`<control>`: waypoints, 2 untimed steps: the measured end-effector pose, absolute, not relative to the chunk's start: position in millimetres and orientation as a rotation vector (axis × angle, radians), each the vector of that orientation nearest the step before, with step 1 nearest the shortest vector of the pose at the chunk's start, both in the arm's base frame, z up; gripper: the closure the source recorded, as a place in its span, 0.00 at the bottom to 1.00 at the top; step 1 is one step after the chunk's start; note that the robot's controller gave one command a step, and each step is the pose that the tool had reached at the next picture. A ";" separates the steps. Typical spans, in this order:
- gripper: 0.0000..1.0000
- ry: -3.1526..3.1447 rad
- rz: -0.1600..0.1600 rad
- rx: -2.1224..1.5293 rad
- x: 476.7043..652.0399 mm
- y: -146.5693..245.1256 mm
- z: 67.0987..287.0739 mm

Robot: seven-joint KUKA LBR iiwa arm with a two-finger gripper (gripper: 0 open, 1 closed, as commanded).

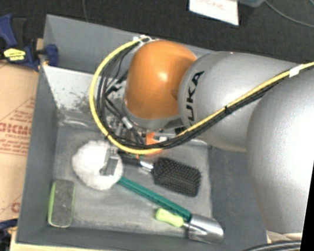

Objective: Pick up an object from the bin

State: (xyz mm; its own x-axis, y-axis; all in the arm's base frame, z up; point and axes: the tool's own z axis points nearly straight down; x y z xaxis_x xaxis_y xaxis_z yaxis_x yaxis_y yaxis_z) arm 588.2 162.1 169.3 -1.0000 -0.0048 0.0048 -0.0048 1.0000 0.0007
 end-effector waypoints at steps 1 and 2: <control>0.00 -3.145 -0.003 -0.001 590.1 161.1 174.5; 0.00 -3.127 0.000 0.280 551.5 121.9 67.5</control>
Offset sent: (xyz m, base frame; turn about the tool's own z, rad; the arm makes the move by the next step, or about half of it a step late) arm -0.0363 -0.0378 -0.0993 -0.1758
